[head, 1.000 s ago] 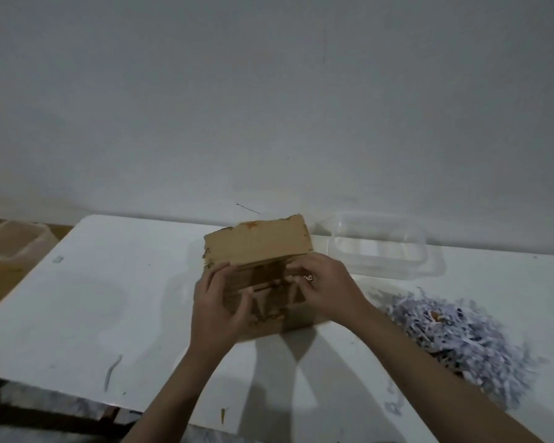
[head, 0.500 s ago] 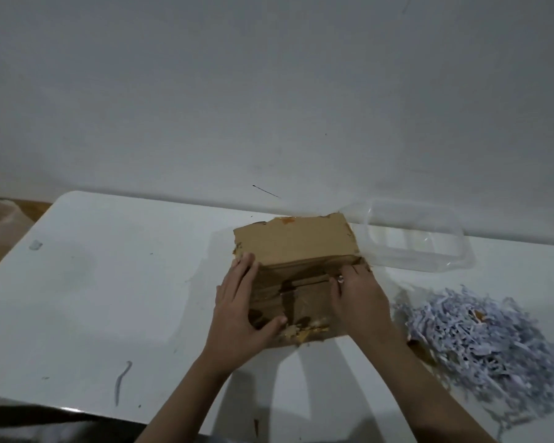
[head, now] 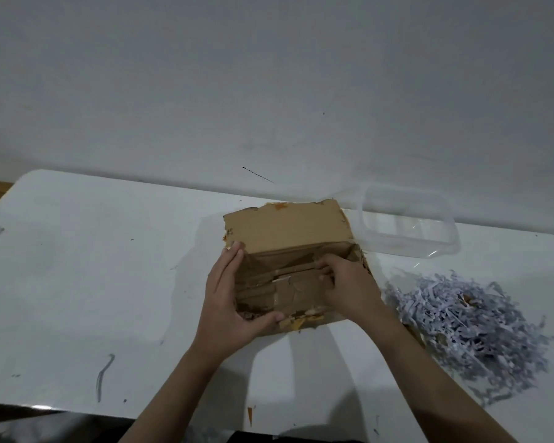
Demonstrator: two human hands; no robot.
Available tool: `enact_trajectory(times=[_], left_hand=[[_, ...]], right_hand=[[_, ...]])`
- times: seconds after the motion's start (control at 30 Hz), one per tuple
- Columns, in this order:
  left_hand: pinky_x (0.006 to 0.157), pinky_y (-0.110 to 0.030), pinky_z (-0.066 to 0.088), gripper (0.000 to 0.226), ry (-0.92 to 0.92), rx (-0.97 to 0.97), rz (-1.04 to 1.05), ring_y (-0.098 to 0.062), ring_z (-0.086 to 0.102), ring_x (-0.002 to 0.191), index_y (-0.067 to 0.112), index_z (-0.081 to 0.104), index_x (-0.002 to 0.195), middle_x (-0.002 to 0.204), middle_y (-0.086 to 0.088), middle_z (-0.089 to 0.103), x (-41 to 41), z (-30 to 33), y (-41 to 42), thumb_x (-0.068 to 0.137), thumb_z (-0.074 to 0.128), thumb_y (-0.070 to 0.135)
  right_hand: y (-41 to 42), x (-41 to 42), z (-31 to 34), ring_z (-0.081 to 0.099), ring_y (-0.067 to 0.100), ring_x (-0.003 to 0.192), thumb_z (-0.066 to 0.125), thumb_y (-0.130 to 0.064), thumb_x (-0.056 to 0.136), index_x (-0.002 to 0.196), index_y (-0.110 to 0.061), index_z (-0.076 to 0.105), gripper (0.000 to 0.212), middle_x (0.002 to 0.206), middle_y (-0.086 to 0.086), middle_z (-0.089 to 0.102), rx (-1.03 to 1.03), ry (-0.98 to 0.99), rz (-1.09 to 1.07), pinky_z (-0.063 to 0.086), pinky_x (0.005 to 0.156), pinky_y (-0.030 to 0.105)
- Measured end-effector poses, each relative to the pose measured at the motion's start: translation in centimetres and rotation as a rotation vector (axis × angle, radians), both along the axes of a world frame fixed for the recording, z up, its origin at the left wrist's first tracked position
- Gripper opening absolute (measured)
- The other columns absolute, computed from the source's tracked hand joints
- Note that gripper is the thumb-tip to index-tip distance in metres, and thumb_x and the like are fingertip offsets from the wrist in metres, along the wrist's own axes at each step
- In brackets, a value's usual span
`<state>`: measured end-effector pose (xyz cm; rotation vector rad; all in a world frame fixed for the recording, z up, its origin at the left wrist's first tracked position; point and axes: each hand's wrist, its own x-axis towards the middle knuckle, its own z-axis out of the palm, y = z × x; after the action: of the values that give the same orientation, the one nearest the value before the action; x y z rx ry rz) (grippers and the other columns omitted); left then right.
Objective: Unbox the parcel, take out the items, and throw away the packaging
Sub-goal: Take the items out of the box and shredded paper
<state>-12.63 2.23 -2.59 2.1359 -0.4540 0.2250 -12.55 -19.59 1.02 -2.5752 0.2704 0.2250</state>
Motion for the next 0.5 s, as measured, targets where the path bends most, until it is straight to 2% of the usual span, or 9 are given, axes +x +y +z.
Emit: enact_trajectory(times=[0.07, 0.13, 0.23, 0.3, 0.4, 0.5], left_hand=[[0.116, -0.039, 0.026, 0.110, -0.010, -0.009, 0.000, -0.019, 0.025, 0.143, 0.002, 0.033, 0.144, 0.153, -0.005, 0.031, 0.0, 0.0, -0.1, 0.061, 0.077, 0.061], [0.116, -0.040, 0.026, 0.110, -0.008, -0.012, -0.004, -0.019, 0.025, 0.143, 0.002, 0.033, 0.144, 0.153, -0.005, 0.031, 0.1, 0.0, 0.0, 0.062, 0.076, 0.061], [0.116, -0.041, 0.026, 0.109, -0.002, -0.003, -0.015, -0.019, 0.025, 0.143, 0.003, 0.033, 0.144, 0.153, -0.005, 0.031, -0.1, 0.0, 0.0, 0.063, 0.076, 0.061], [0.116, -0.042, 0.027, 0.109, -0.011, -0.001, -0.022, -0.020, 0.025, 0.143, 0.001, 0.033, 0.144, 0.153, -0.006, 0.032, -0.1, -0.1, 0.0, 0.063, 0.076, 0.061], [0.116, -0.040, 0.027, 0.107, -0.012, -0.014, -0.012, -0.020, 0.025, 0.143, 0.001, 0.034, 0.143, 0.152, -0.006, 0.032, 0.0, -0.2, -0.1, 0.064, 0.076, 0.060], [0.116, -0.038, 0.026, 0.106, -0.020, -0.026, -0.002, -0.020, 0.026, 0.143, 0.000, 0.036, 0.142, 0.151, -0.008, 0.034, 0.0, -0.3, -0.2, 0.064, 0.076, 0.060]], right_hand=[[-0.4, 0.0, 0.3, 0.065, 0.017, 0.094, 0.053, -0.001, 0.084, 0.104, -0.017, 0.066, 0.028, 0.099, -0.001, 0.070, 0.110, -0.104, -0.028, 0.054, 0.081, 0.034], [-0.6, 0.0, 0.4, 0.064, 0.023, 0.095, 0.054, 0.003, 0.082, 0.102, -0.008, 0.066, 0.026, 0.100, 0.008, 0.069, 0.049, -0.162, -0.098, 0.051, 0.080, 0.030], [0.3, 0.0, 0.3, 0.061, 0.031, 0.095, 0.049, 0.004, 0.084, 0.096, -0.003, 0.061, 0.018, 0.099, 0.015, 0.063, -0.217, -0.013, -0.079, 0.046, 0.071, 0.032], [1.0, 0.1, 0.5, 0.062, 0.030, 0.093, 0.048, 0.004, 0.086, 0.091, -0.003, 0.060, 0.015, 0.098, 0.015, 0.063, -0.289, 0.115, -0.030, 0.042, 0.066, 0.030], [1.0, 0.7, 0.5, 0.064, 0.030, 0.084, 0.050, 0.002, 0.083, 0.081, -0.005, 0.058, 0.011, 0.090, 0.014, 0.066, -0.273, 0.116, 0.007, 0.046, 0.063, 0.032], [-0.1, 0.5, 0.5, 0.066, 0.026, 0.085, 0.051, -0.001, 0.082, 0.092, -0.009, 0.071, 0.023, 0.090, 0.009, 0.072, -0.127, 0.060, 0.001, 0.055, 0.074, 0.036]])
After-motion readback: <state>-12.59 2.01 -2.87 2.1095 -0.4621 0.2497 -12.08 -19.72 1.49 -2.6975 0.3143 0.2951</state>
